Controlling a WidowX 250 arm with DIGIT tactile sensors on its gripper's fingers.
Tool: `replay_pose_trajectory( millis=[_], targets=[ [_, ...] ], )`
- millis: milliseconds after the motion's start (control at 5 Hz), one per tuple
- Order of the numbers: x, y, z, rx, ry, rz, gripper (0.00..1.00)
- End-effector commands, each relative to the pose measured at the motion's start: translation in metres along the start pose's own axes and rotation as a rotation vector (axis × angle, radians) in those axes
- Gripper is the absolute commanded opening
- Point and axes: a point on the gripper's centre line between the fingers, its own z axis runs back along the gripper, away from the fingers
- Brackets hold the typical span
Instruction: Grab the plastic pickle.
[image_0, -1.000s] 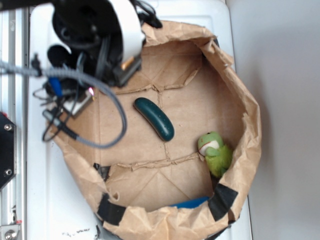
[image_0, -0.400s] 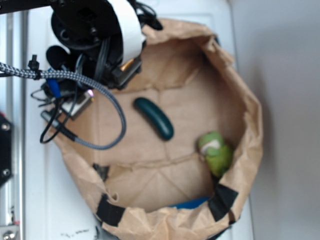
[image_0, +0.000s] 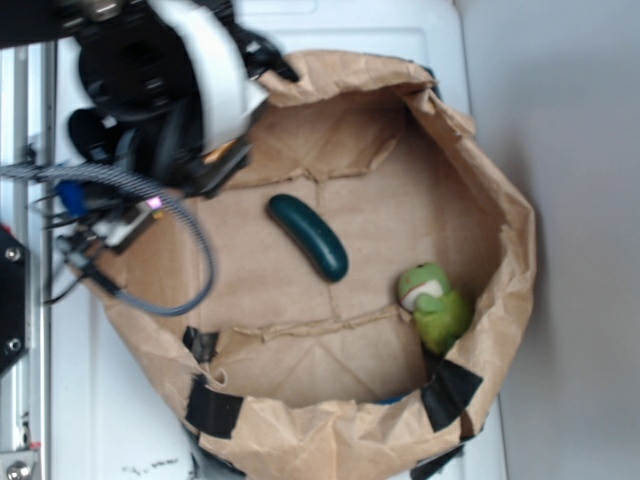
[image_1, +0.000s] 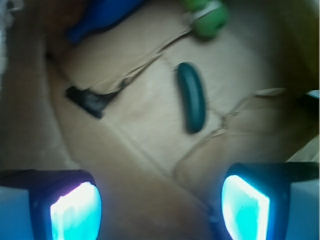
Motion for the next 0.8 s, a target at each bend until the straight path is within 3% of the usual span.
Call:
replay_pose_trajectory(
  millis=[0,200,400,600],
  targets=[
    [0.089,0.038,-0.039,0.057,0.047,0.022,1.00],
    [0.124,0.075,-0.040,0.036,0.034,0.051,1.00],
    [0.132,0.089,-0.041,0.033,0.020,0.053,1.00],
    [0.106,0.085,-0.036,0.033,0.005,0.016,1.00]
  ],
)
